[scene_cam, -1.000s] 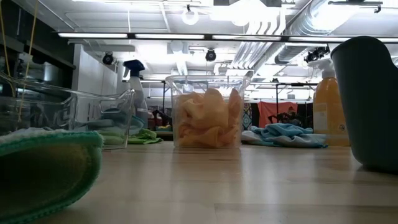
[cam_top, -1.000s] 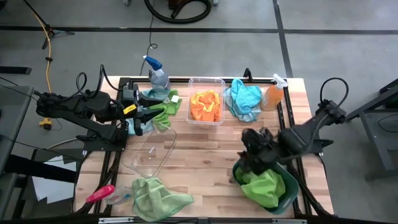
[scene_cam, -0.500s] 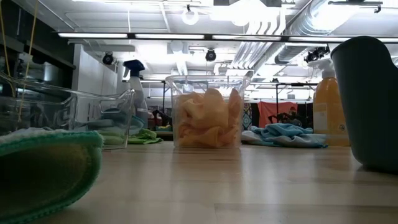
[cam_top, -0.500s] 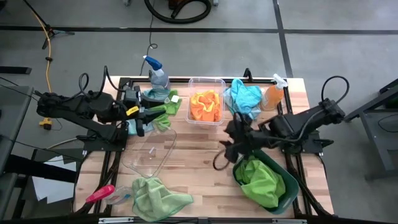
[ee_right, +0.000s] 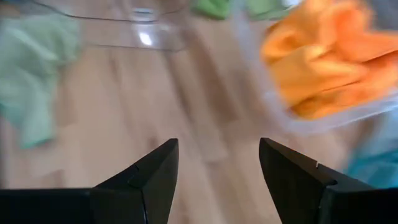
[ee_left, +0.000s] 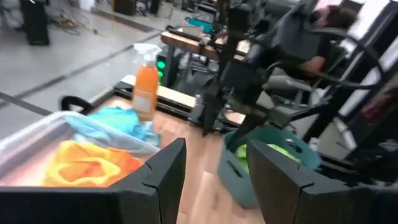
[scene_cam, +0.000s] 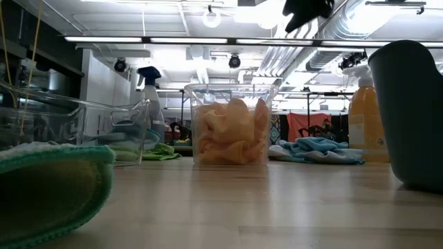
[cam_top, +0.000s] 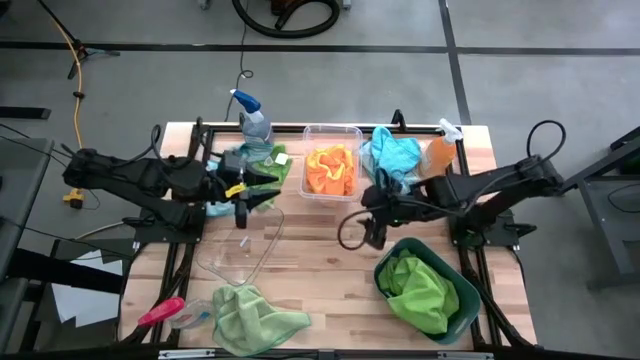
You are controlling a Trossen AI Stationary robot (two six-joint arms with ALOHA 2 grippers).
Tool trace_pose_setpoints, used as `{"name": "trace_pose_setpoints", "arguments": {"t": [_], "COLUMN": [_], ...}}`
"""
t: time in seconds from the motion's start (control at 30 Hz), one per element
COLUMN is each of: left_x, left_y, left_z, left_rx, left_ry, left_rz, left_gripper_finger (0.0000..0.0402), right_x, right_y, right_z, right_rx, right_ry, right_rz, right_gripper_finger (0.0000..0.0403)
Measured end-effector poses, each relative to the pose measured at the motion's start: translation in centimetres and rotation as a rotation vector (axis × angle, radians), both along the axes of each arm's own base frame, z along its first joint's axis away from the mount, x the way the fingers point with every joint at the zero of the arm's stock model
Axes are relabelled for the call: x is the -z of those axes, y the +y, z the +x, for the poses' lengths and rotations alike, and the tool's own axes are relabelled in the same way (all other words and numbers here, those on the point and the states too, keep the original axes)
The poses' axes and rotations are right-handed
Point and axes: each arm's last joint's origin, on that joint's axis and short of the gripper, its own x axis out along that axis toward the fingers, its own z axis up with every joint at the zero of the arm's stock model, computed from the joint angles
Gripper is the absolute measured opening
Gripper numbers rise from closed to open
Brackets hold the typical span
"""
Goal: Sort microfiber towel by color & place in baskets
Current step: Put the light green microfiber towel into the green bin
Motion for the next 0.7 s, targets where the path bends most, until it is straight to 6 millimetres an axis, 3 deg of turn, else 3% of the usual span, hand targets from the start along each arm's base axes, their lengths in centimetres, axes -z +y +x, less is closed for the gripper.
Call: {"name": "trace_pose_setpoints", "arguments": {"t": [0.13,0.37,0.57,0.7], "left_x": [0.2,0.0,0.4,1.0], "left_y": [-0.2,-0.6,-0.8,-1.5], "left_z": [0.4,1.7,2.7,3.3], "left_rx": [0.027,0.053,0.042,0.056], "left_ry": [0.003,-0.052,-0.060,-0.049], "left_rz": [-0.034,-0.030,-0.112,-0.239], "left_gripper_finger": [0.0159,0.0159,0.0159,0.0159], "right_x": [1.2,-1.5,-2.6,-2.5], "right_y": [0.9,1.4,1.3,1.4], "right_z": [-0.3,0.1,0.2,0.2], "right_rx": [-0.067,-0.158,-0.218,-0.207], "right_ry": [-0.214,-0.691,-0.749,-0.738], "right_rz": [0.101,0.136,0.009,0.072], "right_gripper_finger": [0.0220,0.0220,0.0220,0.0220]}}
